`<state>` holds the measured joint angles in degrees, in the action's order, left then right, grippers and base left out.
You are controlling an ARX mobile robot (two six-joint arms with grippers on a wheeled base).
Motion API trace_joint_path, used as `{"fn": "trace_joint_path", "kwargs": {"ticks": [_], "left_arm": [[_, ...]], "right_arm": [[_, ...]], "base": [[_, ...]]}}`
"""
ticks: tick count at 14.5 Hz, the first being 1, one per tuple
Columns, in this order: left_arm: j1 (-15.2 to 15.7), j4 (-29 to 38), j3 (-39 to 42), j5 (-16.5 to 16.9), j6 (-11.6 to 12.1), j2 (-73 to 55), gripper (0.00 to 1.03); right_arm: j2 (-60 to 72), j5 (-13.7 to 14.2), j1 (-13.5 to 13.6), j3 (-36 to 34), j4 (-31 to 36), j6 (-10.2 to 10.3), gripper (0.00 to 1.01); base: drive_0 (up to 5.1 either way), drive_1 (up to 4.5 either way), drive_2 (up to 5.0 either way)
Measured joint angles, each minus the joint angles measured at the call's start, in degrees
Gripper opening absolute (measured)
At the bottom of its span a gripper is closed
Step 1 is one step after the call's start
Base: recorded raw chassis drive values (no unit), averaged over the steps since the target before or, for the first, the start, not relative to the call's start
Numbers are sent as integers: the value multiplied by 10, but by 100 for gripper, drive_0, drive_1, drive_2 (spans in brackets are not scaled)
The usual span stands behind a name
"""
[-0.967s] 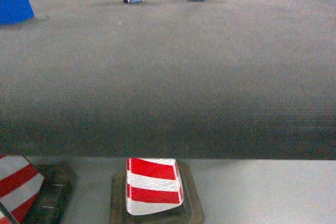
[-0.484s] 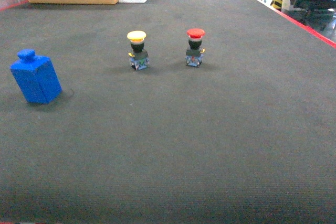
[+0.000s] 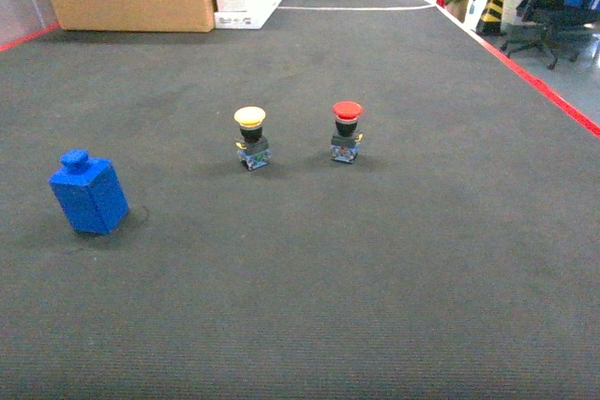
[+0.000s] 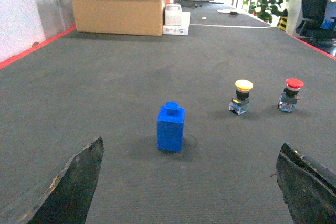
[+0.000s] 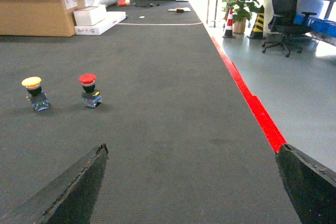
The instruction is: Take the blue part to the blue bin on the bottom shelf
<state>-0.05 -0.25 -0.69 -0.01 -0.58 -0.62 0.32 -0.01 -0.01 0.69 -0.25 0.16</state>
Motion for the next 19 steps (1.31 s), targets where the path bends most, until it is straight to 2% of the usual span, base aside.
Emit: {"fn": "trace_joint_path", "kwargs": {"ticks": [2,3,4,5,7,9,10,13,16,19], "left_arm": [[0,0,0,0,0,0,98],[-1,-39,-10,3,-5,-10,98],[-24,-93,-51,-4,-29,-123,98],[-37,-19,-56,-5,-36,-232,98],[-40,169,-81,-5,-35,-446,98],[-34,348,-158,-2,-19,-678,98],[-34,390,-188,1,-10,-768,98],[-23,420,-265,-3,11,-939,98],[-11,426,-333,-4,24,-1024,98],[2,415,-393,-4,26,-1092,98]], "right_arm": [[0,0,0,0,0,0,98],[0,0,0,0,0,0,98],[0,0,0,0,0,0,98],[0,0,0,0,0,0,98],[0,0,0,0,0,0,98],[0,0,0,0,0,0,98],[0,0,0,0,0,0,98],[0,0,0,0,0,0,98],[0,0,0,0,0,0,98],[0,0,0,0,0,0,98]], "base": [[0,0,0],[0,0,0],[0,0,0],[0,0,0],[0,0,0],[0,0,0],[0,0,0],[0,0,0],[0,0,0],[0,0,0]]}}
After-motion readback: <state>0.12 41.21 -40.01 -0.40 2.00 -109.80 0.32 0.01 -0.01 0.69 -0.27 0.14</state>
